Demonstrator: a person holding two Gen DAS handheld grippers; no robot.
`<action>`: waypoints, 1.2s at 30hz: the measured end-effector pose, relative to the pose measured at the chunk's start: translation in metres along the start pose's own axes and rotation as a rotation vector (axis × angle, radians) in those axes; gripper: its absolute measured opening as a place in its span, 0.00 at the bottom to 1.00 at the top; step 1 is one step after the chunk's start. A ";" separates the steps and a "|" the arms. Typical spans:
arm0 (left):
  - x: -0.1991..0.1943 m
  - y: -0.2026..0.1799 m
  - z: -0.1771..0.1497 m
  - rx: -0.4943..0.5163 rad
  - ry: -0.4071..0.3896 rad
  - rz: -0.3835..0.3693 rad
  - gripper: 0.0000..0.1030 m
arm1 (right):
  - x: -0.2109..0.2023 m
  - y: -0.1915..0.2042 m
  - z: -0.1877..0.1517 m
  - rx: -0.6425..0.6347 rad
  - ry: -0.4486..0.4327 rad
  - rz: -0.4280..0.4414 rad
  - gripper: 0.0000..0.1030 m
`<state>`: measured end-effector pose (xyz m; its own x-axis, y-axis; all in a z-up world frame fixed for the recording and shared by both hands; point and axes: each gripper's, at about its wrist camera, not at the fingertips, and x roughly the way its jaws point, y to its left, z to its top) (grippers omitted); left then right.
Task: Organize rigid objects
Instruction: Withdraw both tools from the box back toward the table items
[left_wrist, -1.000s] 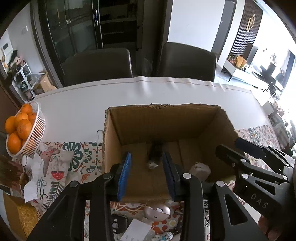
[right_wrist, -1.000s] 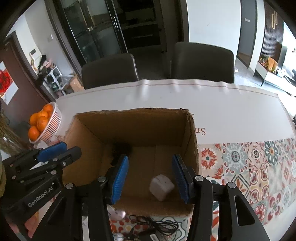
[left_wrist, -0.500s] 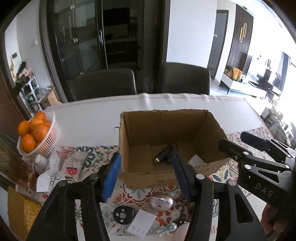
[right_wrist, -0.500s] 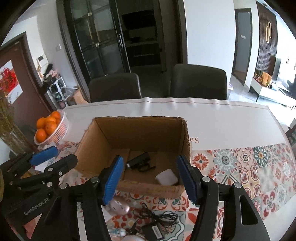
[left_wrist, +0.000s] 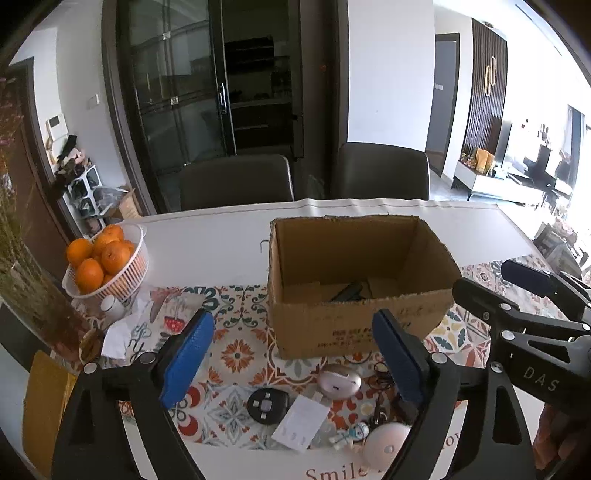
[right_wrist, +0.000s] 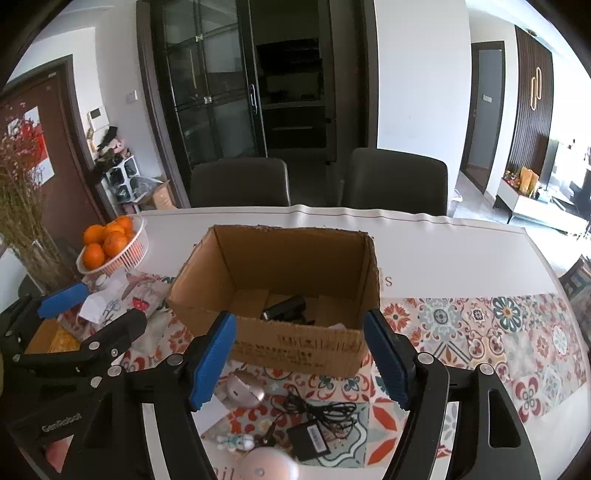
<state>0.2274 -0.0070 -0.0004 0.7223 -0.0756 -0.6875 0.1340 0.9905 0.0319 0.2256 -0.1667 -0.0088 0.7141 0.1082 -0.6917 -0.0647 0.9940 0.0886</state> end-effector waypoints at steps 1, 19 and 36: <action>-0.002 0.000 -0.003 -0.006 0.001 0.005 0.85 | -0.002 0.000 -0.002 0.002 -0.002 0.000 0.70; -0.025 -0.004 -0.049 -0.004 0.007 0.005 0.85 | -0.021 0.005 -0.043 0.013 -0.001 0.035 0.70; -0.024 -0.011 -0.090 -0.002 0.072 0.009 0.85 | -0.021 0.007 -0.088 -0.010 0.058 0.052 0.70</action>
<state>0.1474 -0.0054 -0.0494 0.6725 -0.0583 -0.7378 0.1265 0.9913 0.0369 0.1489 -0.1608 -0.0571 0.6678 0.1601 -0.7269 -0.1080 0.9871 0.1183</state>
